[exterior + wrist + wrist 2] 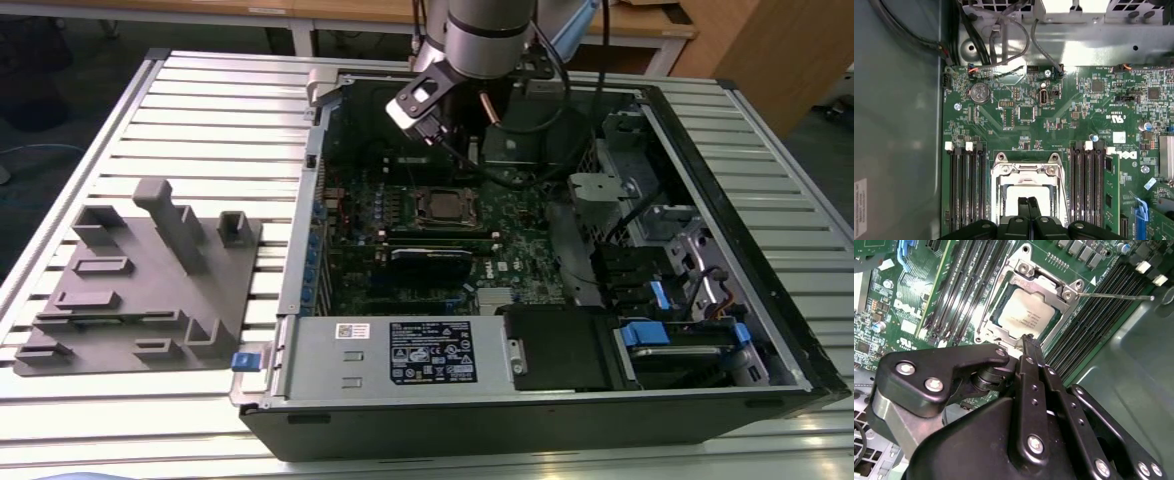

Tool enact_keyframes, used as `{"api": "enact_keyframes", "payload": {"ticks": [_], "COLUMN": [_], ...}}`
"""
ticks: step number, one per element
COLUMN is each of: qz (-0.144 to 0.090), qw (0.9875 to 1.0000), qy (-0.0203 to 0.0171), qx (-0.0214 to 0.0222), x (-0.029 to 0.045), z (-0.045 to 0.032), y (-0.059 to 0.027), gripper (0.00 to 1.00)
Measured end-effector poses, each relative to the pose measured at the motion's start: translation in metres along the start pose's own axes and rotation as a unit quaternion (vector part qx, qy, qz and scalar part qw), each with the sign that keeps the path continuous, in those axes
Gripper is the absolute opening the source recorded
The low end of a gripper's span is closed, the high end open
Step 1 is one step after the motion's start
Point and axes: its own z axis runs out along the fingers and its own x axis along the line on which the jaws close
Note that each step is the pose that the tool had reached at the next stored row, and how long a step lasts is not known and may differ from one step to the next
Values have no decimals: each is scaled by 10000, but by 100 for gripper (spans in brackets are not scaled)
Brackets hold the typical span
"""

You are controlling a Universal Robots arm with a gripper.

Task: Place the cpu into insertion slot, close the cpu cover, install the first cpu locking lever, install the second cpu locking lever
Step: 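Close the cpu cover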

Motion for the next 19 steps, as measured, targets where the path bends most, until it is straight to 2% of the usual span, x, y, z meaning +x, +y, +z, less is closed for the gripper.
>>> {"api": "enact_keyframes", "payload": {"ticks": [6, 19], "qz": [0, -62], "qw": [10000, 10000], "qy": [0, 1], "qx": [0, 1], "x": [-4, -7], "z": [49, 53], "y": [-43, -47], "gripper": [11, 11]}}
